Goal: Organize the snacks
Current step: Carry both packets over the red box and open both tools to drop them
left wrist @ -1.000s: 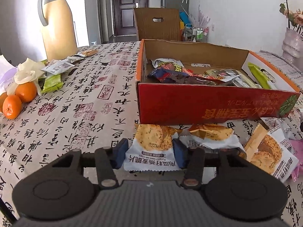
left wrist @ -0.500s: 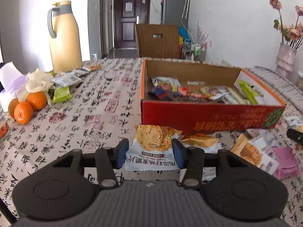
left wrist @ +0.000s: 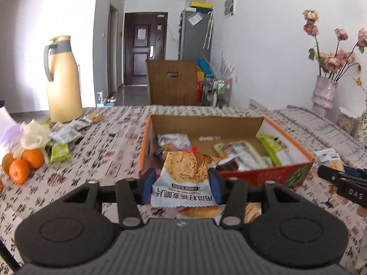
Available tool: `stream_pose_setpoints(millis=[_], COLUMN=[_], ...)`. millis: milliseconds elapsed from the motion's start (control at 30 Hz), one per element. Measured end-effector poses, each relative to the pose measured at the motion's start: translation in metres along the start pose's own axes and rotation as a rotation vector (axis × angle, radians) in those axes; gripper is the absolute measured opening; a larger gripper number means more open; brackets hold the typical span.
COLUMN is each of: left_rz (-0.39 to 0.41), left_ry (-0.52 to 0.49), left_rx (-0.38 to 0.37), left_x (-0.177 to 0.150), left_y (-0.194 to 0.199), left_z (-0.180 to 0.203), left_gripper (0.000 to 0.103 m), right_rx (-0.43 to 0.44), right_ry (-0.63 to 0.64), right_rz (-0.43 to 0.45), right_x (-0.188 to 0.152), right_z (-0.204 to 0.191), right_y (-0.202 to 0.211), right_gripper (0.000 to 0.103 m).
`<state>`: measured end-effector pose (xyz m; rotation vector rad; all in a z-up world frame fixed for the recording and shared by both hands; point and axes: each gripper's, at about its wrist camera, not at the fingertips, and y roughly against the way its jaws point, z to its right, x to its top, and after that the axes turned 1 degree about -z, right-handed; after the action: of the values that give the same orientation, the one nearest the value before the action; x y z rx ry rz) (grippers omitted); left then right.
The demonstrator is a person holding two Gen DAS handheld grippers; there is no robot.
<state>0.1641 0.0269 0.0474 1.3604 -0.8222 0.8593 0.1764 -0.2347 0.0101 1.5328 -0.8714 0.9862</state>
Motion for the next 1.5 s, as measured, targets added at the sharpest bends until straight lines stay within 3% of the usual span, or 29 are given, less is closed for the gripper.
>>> stream_pose_setpoints(millis=[500, 867, 1167, 1500], left_rz=[0.08, 0.09, 0.046, 0.029], left_ry=[-0.05, -0.02, 0.028, 0.053], left_rx=[-0.037, -0.022, -0.007, -0.025], left_x=[0.039, 0.06, 0.05, 0.039], left_y=[-0.021, -0.06, -0.093, -0.102], left_z=[0.037, 0.043, 0.032, 0.021], left_gripper=[0.05, 0.05, 0.05, 0.052], right_rx=[0.059, 0.064, 0.077, 0.078], right_ry=[0.059, 0.016, -0.006, 0.012], right_rz=[0.034, 0.023, -0.024, -0.068], right_x=[0.041, 0.058, 0.048, 0.04], right_z=[-0.023, -0.026, -0.023, -0.023], right_y=[-0.038, -0.085, -0.109, -0.121], right_gripper=[0.04, 0.04, 0.04, 0.042])
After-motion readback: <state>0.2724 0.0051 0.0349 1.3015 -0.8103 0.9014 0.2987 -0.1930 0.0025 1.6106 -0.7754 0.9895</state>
